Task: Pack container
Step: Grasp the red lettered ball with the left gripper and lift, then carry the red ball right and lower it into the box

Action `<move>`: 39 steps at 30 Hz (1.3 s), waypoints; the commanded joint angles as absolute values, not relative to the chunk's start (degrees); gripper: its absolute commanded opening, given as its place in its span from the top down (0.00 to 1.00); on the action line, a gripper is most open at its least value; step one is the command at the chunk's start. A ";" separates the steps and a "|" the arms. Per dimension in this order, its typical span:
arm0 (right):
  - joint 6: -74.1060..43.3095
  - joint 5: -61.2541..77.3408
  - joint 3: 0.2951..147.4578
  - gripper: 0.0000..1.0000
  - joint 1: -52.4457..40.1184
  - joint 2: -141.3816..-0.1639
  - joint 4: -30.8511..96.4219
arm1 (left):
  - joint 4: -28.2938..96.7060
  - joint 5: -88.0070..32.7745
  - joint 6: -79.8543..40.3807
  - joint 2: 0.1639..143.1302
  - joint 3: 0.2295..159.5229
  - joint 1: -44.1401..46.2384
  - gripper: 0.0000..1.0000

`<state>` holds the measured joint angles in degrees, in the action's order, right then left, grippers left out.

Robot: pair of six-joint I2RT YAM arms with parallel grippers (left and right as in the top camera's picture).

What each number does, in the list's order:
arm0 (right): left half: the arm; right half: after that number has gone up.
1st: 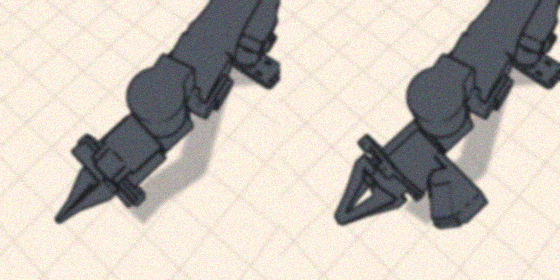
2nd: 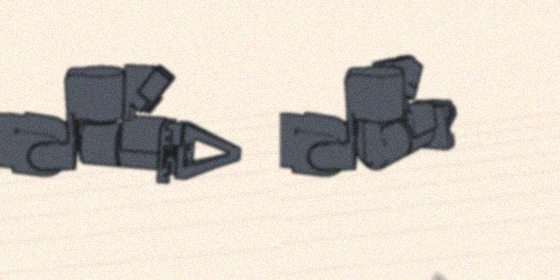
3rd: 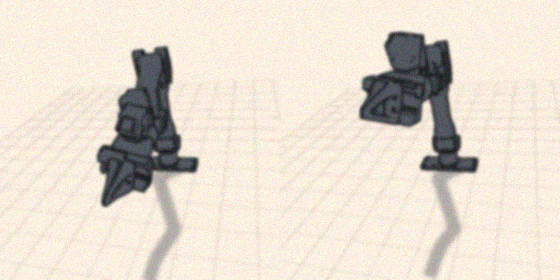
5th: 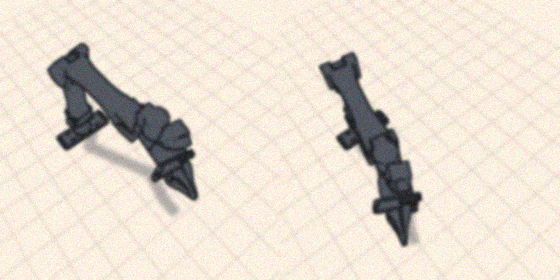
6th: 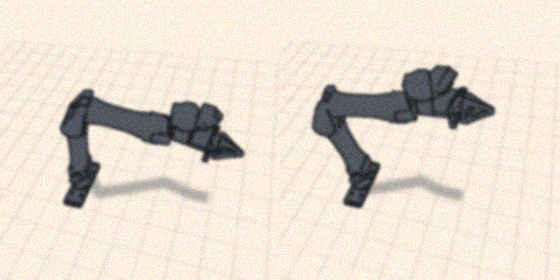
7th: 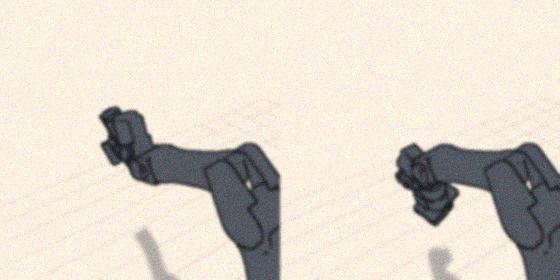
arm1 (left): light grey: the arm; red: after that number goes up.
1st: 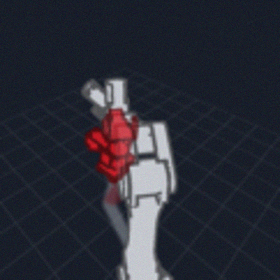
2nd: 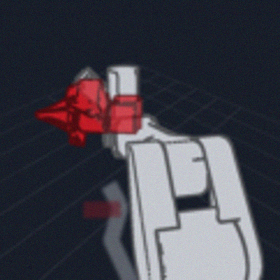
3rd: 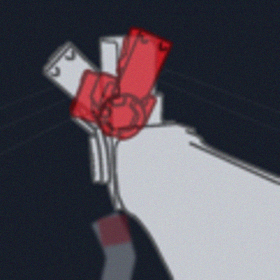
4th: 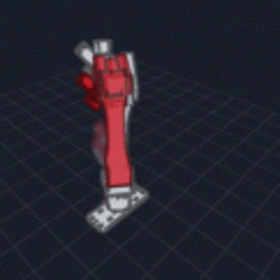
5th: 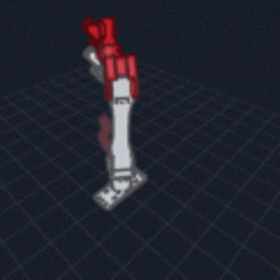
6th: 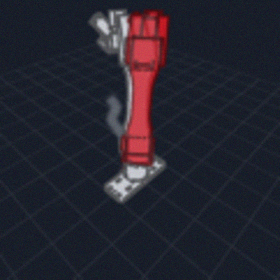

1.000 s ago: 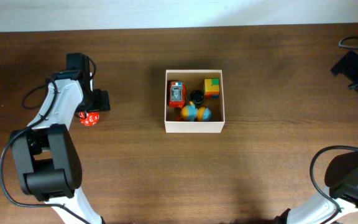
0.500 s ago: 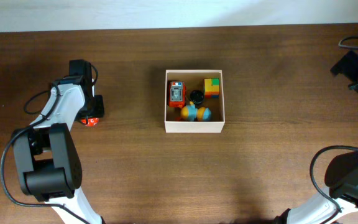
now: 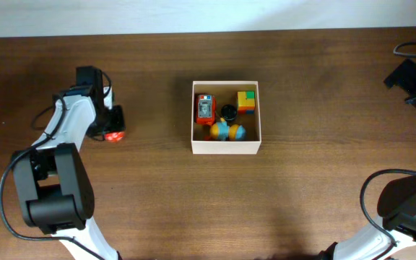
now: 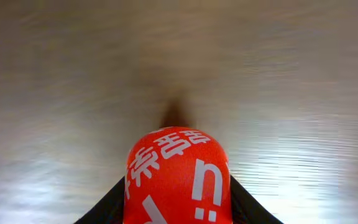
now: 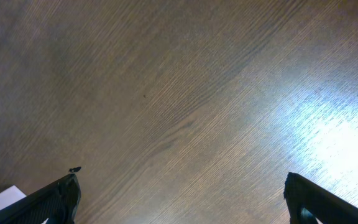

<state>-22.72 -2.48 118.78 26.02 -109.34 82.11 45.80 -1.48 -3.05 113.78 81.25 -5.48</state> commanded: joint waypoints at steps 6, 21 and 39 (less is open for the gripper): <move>-23.22 -2.57 119.52 0.01 25.89 -108.14 82.11 | 48.62 -31.68 -3.33 112.77 91.72 -5.04 0.66; -23.22 -2.57 119.52 0.01 25.89 -108.14 82.11 | 24.84 -78.63 -2.83 112.79 93.01 3.25 0.66; -23.22 -2.55 119.52 0.01 25.89 -108.14 82.11 | 28.42 -41.89 10.20 112.79 92.99 26.06 0.66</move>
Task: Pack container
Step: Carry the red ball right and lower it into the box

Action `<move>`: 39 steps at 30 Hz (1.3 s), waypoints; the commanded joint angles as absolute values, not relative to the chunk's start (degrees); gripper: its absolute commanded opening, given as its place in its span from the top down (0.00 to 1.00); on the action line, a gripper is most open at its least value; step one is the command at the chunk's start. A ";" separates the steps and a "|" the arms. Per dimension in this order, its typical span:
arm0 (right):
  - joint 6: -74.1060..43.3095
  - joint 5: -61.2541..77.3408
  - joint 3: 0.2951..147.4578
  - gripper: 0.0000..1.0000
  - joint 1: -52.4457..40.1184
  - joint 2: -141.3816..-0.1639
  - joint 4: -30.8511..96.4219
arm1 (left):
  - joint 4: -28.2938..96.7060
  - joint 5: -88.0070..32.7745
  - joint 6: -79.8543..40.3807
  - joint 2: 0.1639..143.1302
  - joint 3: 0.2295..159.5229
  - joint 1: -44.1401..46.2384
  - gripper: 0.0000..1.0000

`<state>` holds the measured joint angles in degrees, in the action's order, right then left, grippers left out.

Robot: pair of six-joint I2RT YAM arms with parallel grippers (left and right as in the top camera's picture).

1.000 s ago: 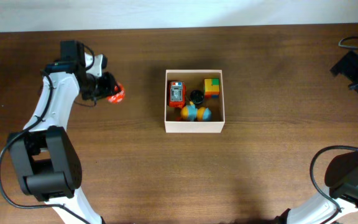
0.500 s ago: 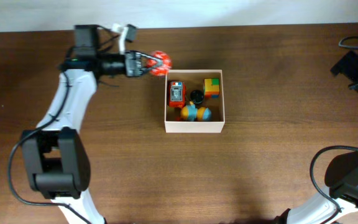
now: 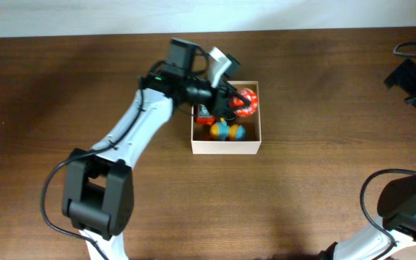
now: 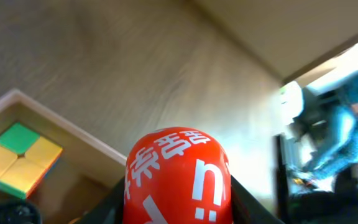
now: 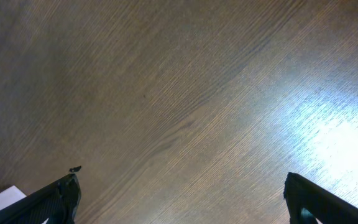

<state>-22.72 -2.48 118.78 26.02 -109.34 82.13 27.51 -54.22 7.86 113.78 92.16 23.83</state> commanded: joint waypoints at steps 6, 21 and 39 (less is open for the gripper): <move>-23.22 -2.57 119.52 0.01 25.89 -108.14 82.11 | 30.28 -31.07 10.17 112.81 92.88 29.19 0.66; -23.22 -2.57 119.52 0.01 25.89 -108.14 82.11 | 35.18 -21.17 10.15 112.81 92.84 31.05 0.62; -23.22 -2.57 119.52 0.01 25.89 -108.14 82.11 | 33.08 -19.09 10.17 112.81 92.84 35.64 0.46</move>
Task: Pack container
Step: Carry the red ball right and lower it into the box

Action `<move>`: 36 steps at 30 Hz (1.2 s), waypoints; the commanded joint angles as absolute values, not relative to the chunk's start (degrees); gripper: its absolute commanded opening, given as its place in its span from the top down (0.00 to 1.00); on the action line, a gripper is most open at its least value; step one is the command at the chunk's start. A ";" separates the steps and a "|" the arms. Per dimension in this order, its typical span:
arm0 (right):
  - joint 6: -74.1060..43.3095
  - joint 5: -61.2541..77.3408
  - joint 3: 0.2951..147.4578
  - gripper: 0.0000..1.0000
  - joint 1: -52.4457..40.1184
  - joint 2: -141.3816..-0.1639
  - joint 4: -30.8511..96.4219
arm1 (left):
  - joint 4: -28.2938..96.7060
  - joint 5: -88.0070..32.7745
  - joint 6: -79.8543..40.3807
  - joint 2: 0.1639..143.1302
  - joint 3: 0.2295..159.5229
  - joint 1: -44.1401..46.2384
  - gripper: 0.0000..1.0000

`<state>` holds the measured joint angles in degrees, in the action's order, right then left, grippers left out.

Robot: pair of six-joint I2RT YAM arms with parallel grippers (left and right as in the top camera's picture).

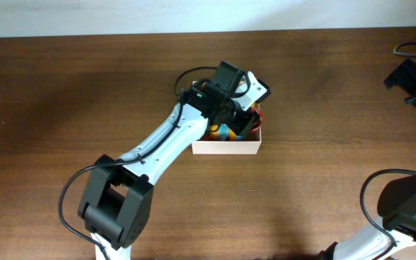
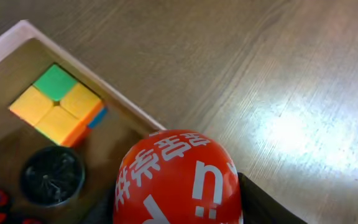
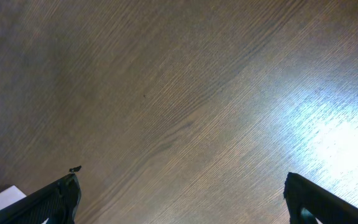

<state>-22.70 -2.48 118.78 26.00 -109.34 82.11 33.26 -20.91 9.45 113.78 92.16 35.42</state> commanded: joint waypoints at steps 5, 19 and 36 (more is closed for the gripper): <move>-23.22 -2.57 119.52 0.01 25.89 -108.14 82.11 | 33.08 -18.15 10.15 112.81 92.84 35.64 0.46; -23.22 -2.57 119.52 0.01 25.89 -108.14 82.11 | 33.08 -18.15 10.17 112.81 92.84 35.64 0.00; -23.22 -2.57 119.52 0.01 25.89 -108.14 82.11 | 33.04 -18.13 10.20 112.81 92.84 35.64 0.00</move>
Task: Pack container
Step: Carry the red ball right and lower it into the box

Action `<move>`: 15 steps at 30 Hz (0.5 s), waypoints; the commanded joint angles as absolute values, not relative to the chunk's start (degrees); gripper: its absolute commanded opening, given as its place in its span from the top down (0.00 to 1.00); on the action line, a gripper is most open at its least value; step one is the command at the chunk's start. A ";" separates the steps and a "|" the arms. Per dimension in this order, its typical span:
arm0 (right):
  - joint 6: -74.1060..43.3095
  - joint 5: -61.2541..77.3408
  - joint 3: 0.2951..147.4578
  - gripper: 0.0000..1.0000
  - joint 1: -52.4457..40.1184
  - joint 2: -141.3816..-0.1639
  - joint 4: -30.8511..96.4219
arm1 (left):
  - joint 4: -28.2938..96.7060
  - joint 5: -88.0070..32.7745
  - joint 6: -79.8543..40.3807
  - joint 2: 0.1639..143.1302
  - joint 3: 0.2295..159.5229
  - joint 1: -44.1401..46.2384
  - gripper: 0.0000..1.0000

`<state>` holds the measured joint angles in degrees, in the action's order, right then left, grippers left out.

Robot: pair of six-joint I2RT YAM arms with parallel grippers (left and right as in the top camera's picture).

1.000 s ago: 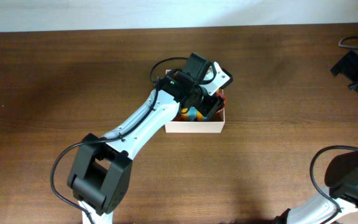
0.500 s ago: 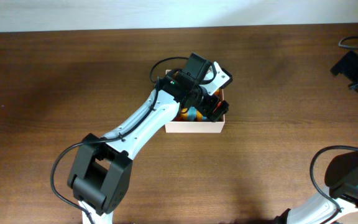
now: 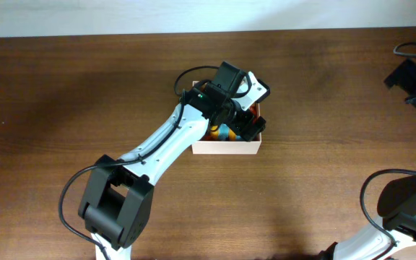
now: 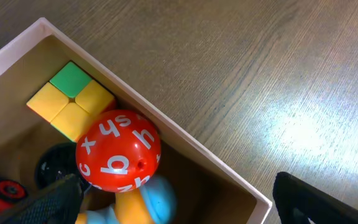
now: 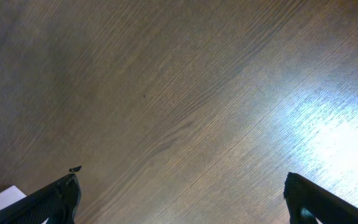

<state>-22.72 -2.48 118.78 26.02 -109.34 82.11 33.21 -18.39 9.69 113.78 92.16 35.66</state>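
The white box stands mid-table, and its rim runs across the left wrist view. Inside lies a red ball with white letters, resting on a blue and orange ball, free of my fingers. Beside it are a colour cube, a black round piece and a red toy. My left gripper hangs open just above the box's right end, one finger over the contents, one outside the rim. My right gripper is open over bare wood at the far right.
The left arm stretches from the front left across the box and hides most of its contents from overhead. A dark cable lies at the far right corner. Brown wooden table surrounds the box.
My left gripper has opened and let go of the red ball, which now lies in the box on the blue and orange ball. The right arm has not moved.
My left gripper was shut on the red ball at the table's left side. Then it held the ball over the box's far right corner, then low over the box's right end. Now the ball lies inside and the gripper is open.
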 commanded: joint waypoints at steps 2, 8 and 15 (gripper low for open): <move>-23.22 -2.57 119.52 0.01 25.89 -108.14 82.11 | 32.97 -17.52 10.17 112.81 92.84 35.62 0.00; -23.22 -2.57 119.52 0.01 25.89 -108.14 82.11 | 31.27 -7.77 10.15 112.81 92.84 35.62 0.00; -23.22 -2.57 119.52 0.01 25.89 -108.14 82.11 | 25.56 1.96 10.15 112.95 92.84 35.59 0.70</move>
<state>-22.72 -2.48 118.78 26.00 -109.34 82.13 27.27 -3.79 9.82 113.78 92.16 35.66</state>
